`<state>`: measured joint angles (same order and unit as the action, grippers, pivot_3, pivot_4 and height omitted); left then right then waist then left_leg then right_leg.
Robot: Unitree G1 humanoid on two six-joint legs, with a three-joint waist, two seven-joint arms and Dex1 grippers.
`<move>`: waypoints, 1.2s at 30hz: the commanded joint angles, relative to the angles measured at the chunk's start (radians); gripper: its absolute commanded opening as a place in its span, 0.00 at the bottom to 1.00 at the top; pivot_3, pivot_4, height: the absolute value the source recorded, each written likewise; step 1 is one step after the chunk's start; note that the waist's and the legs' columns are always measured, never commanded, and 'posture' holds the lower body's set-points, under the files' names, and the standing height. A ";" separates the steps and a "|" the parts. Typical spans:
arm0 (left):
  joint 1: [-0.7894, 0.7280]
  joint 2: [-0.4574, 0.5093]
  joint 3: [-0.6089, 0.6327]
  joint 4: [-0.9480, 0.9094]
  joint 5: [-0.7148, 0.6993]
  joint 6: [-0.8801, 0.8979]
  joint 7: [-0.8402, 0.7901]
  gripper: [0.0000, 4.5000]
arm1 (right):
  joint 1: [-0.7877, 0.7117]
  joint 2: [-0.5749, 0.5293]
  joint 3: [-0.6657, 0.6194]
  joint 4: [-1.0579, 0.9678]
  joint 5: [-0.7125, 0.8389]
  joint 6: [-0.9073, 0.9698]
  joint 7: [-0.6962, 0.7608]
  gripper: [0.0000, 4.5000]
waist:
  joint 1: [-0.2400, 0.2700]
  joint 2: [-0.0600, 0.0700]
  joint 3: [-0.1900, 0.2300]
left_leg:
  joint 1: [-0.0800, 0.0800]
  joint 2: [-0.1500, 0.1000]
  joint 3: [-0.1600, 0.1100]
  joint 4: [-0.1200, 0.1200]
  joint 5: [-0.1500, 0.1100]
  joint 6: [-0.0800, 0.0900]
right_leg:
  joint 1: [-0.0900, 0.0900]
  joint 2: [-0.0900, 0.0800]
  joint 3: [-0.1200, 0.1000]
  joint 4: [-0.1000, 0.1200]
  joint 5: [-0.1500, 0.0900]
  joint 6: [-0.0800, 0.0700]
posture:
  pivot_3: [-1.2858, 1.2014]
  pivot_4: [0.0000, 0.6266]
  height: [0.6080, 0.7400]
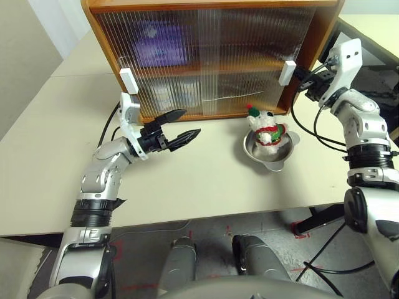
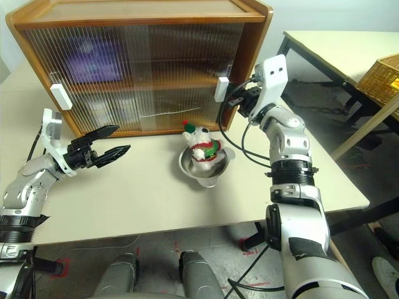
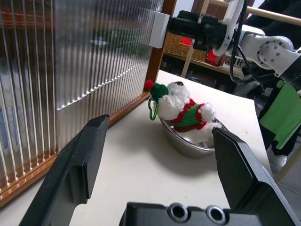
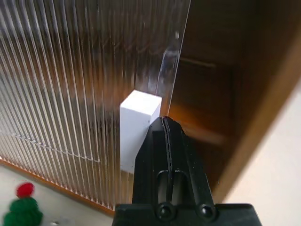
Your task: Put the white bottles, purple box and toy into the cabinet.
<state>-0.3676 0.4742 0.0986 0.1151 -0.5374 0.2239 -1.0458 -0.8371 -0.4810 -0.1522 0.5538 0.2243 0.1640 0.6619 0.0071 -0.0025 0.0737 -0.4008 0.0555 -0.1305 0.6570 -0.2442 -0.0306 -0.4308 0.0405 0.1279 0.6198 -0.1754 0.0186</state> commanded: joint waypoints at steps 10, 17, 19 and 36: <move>0.004 0.000 -0.004 -0.010 0.010 -0.012 -0.004 1.00 | 0.002 0.084 0.057 -0.188 0.016 0.134 -0.012 0.00 | 0.000 0.000 0.000 | 0.000 0.000 0.000 0.000 0.000 0.000 | -0.001 0.001 -0.002 0.000 0.001 -0.002 | 0.53 0.13 1.00; -0.001 -0.003 -0.007 -0.008 0.010 -0.016 -0.002 1.00 | 0.019 0.131 0.081 -0.225 0.016 0.170 -0.026 0.00 | 0.000 0.000 0.000 | 0.000 0.000 0.000 0.000 0.000 0.000 | -0.001 0.001 -0.002 0.001 0.002 -0.003 | 0.53 0.13 1.00; -0.002 -0.004 -0.007 -0.010 0.009 -0.015 -0.001 1.00 | 0.029 0.144 0.089 -0.231 0.013 0.178 -0.027 0.00 | 0.000 0.000 0.000 | 0.000 0.000 0.000 0.000 0.000 0.000 | -0.002 0.001 -0.002 0.001 0.002 -0.003 | 0.53 0.13 1.00; 0.000 -0.005 -0.007 -0.010 0.010 -0.017 -0.003 1.00 | 0.011 0.208 0.129 -0.241 0.009 0.202 -0.049 0.00 | -0.001 0.000 0.000 | 0.000 0.000 0.000 0.000 0.000 0.000 | -0.004 0.002 -0.002 0.005 0.001 -0.004 | 0.53 0.14 1.00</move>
<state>-0.3676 0.4706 0.0985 0.1151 -0.5374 0.2148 -1.0458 -0.8099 -0.2805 -0.0389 0.3310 0.2307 0.3538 0.6127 0.0062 -0.0024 0.0736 -0.4010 0.0555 -0.1302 0.6574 -0.2440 -0.0305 -0.4354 0.0427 0.1263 0.6254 -0.1741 0.0145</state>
